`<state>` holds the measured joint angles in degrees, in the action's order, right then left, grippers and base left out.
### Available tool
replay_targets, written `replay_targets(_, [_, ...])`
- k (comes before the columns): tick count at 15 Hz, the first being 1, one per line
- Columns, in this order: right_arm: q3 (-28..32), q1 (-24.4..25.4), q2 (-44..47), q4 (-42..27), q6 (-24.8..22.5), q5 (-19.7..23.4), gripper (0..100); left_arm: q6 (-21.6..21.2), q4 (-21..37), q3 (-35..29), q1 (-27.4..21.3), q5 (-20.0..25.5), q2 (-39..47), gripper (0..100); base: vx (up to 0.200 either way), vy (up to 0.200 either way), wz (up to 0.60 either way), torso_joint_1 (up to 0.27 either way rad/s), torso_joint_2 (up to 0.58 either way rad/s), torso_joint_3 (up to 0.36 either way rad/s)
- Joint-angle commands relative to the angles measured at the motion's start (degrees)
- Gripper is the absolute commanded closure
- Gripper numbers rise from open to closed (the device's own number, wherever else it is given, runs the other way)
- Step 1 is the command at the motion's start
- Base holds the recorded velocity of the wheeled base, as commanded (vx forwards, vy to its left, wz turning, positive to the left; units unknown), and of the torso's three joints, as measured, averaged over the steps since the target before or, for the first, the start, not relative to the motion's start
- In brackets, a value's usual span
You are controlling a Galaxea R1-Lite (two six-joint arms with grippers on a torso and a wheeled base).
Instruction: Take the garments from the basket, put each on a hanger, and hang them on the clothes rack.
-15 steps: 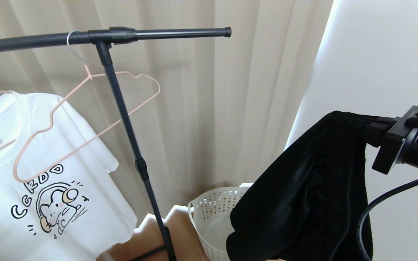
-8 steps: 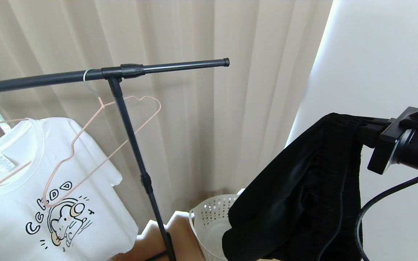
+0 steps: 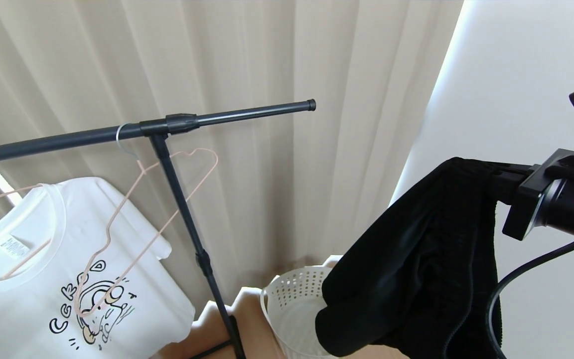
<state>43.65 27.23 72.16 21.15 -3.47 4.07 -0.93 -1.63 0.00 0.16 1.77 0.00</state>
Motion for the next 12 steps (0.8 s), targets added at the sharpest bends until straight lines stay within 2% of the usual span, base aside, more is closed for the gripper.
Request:
replay_targets(1, [-0.2,0.0,0.1,0.0,0.0,0.0,100,0.0,-0.1,0.0,0.0,0.0,0.0,0,0.000,0.000,0.00,0.183,-0.36,-0.246])
replay_targets(7, [-0.2,0.0,0.0,0.0,0.0,0.0,100,0.0,0.0,0.0,0.0,0.0,0.0,0,0.000,0.000,0.00,0.171,-0.36,-0.199])
replay_targets(12, [-0.8,0.0,-0.2,0.1,-1.8,0.0,100,0.0,-0.1,0.0,0.0,0.0,0.0,0,0.000,0.000,0.00,0.165,-0.34,-0.184])
